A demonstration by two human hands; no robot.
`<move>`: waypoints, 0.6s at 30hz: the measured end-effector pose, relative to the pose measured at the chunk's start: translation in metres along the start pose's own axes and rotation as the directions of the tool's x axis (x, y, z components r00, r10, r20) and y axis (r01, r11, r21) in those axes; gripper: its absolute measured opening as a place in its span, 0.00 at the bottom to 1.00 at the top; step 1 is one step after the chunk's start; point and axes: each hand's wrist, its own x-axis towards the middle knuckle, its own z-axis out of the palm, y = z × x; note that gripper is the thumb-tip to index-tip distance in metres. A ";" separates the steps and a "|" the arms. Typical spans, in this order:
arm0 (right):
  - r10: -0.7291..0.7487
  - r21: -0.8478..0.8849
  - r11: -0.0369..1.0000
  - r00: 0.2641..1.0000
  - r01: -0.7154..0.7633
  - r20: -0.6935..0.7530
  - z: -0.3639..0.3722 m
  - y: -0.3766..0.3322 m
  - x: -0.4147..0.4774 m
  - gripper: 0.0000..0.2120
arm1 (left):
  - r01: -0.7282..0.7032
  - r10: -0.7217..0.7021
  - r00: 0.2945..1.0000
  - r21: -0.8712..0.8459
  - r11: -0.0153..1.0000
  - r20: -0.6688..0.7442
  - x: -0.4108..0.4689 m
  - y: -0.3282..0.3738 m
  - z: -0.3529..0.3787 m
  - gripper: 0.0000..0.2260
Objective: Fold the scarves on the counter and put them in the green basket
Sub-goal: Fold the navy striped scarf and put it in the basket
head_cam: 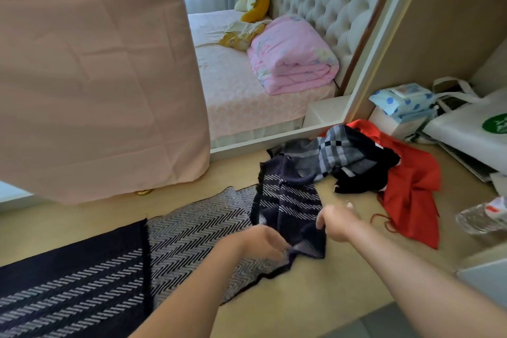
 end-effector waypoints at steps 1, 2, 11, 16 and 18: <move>0.005 0.015 1.000 1.000 -0.005 -0.003 0.003 -0.004 -0.003 0.21 | 0.020 -0.020 1.000 0.010 1.000 0.013 0.002 -0.005 0.003 0.15; -0.001 0.035 0.999 1.000 0.002 -0.020 0.005 -0.010 -0.005 0.22 | 0.038 -0.038 0.999 0.008 0.999 -0.016 0.004 -0.010 0.004 0.15; -0.127 0.263 0.955 0.990 0.138 -0.056 0.046 -0.065 0.005 0.21 | 0.135 -0.063 0.913 0.155 0.979 -0.402 0.024 -0.054 0.004 0.18; -0.105 -0.007 0.994 0.987 0.105 -0.119 0.072 -0.065 0.024 0.30 | 0.222 -0.070 0.869 0.259 0.940 -0.490 0.047 -0.056 0.015 0.21; -0.120 -0.038 0.993 0.970 0.115 -0.212 0.077 -0.056 0.033 0.23 | 0.270 -0.043 0.832 0.336 0.903 -0.552 0.060 -0.056 0.013 0.25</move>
